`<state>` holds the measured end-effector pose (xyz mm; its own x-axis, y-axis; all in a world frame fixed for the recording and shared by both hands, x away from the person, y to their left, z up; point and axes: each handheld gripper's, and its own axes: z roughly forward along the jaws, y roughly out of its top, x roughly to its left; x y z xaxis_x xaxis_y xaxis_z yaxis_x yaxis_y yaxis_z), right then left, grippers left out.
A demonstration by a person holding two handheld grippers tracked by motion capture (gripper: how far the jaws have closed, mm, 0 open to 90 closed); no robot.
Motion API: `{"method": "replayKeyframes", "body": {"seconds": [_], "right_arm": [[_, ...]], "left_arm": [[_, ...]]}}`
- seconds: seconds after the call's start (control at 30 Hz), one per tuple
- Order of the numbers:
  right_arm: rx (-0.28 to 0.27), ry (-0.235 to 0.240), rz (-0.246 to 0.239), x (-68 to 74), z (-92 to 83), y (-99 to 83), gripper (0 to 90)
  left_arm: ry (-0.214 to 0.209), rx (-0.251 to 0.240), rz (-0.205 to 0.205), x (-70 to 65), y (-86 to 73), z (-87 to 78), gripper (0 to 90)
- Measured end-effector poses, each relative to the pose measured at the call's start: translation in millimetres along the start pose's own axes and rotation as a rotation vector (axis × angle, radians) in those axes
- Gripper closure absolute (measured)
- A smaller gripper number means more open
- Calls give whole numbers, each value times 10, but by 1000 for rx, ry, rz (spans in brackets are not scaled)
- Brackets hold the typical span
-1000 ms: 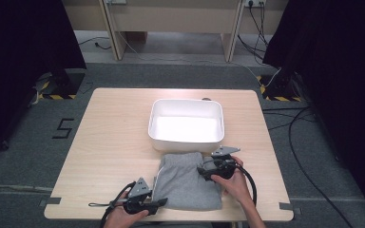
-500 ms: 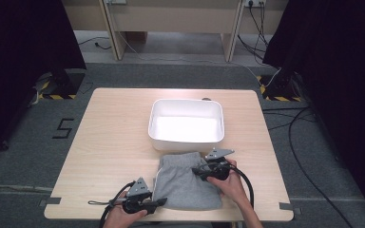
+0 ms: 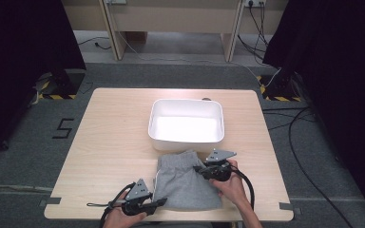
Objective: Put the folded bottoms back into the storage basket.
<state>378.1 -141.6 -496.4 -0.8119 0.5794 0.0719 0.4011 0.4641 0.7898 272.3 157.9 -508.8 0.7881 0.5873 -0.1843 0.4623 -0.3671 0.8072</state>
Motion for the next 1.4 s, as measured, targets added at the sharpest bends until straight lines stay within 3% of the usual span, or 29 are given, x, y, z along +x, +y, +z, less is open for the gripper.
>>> {"method": "replayKeyframes", "body": {"seconds": [0.23, 0.63, 0.9, 1.17, 1.4], "right_arm": [[-68, 5, -33, 88, -225, 101, 768], [-131, 21, -49, 163, -388, 231, 768], [-169, 12, -73, 184, -536, 381, 768], [-190, -4, -98, 101, -671, 630, 768], [-194, -5, -104, 41, -683, 781, 767]], "left_arm": [[-6, -45, 37, -99, 107, -161, 674], [17, -71, 41, -130, 178, -321, 674], [25, -91, 81, -173, 374, -411, 673], [47, -129, 98, -105, 602, -494, 673], [57, -147, 88, -25, 689, -511, 673]]}}
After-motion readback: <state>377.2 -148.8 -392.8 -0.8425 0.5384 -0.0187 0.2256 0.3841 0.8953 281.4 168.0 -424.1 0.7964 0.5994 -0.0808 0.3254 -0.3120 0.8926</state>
